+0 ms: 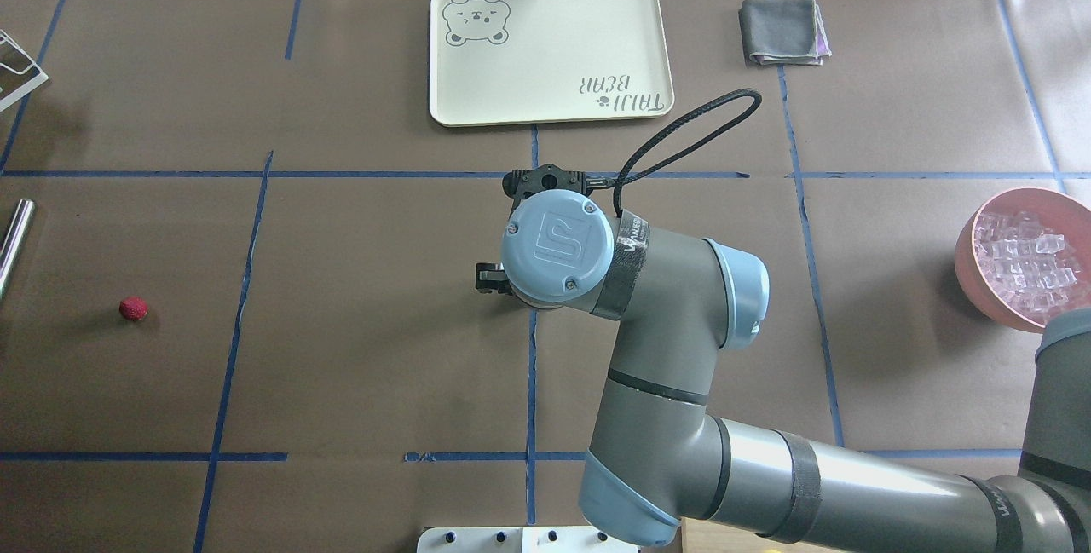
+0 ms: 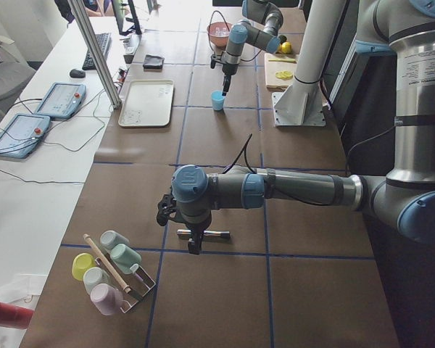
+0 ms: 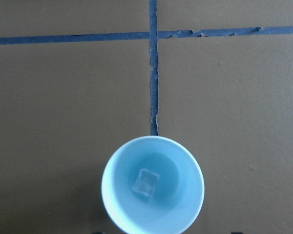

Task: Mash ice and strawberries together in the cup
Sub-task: 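Return the right gripper to the pink bowl of ice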

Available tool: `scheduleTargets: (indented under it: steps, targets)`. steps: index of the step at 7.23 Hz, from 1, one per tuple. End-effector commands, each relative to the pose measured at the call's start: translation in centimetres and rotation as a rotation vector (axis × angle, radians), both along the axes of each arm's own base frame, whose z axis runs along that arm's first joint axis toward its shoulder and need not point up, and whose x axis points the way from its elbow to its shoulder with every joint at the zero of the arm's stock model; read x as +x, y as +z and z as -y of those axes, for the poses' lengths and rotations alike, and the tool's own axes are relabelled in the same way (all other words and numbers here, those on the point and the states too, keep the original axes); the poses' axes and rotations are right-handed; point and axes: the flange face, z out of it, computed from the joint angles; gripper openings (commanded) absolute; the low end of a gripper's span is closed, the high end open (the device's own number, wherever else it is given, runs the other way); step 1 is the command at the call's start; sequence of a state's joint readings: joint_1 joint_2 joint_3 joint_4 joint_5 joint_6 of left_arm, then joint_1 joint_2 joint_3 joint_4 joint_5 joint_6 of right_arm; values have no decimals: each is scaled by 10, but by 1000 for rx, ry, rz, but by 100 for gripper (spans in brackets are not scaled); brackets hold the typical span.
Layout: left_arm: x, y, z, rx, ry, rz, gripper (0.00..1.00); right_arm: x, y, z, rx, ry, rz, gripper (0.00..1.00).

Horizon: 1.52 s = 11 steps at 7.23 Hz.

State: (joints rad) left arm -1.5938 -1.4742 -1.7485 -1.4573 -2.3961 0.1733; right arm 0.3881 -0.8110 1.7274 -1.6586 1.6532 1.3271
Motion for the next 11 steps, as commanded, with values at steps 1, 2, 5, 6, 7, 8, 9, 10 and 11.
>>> scheduleTargets:
  steps: [1, 2, 5, 6, 7, 8, 9, 10, 11]
  targets:
    - [0, 0, 0, 2, 0, 0, 100, 20, 7, 18, -14, 4, 4, 99]
    - [0, 0, 0, 2, 0, 0, 100, 53, 29, 40, -29, 11, -3, 99]
    - [0, 3, -2, -6, 1, 6, 100, 190, 121, 114, 60, -189, -58, 99]
    - [-1, 6, -2, -12, 3, 10, 100, 251, 166, 128, 100, -270, -82, 99]
    - [-1, 6, -2, -12, 2, 9, 100, 308, 204, 132, 117, -306, -100, 99]
    - [-1, 4, 0, -7, 1, 9, 100, 360, 251, 125, 122, -356, -116, 99]
    - [-1, 2, 0, -4, 1, 9, 100, 397, 296, 110, 145, -359, -106, 99]
    - [-1, 2, 0, -2, 2, 9, 100, 416, 335, 87, 184, -351, -96, 99]
    - [-1, 2, 0, -1, 2, 9, 100, 432, 367, 66, 188, -344, -95, 99]
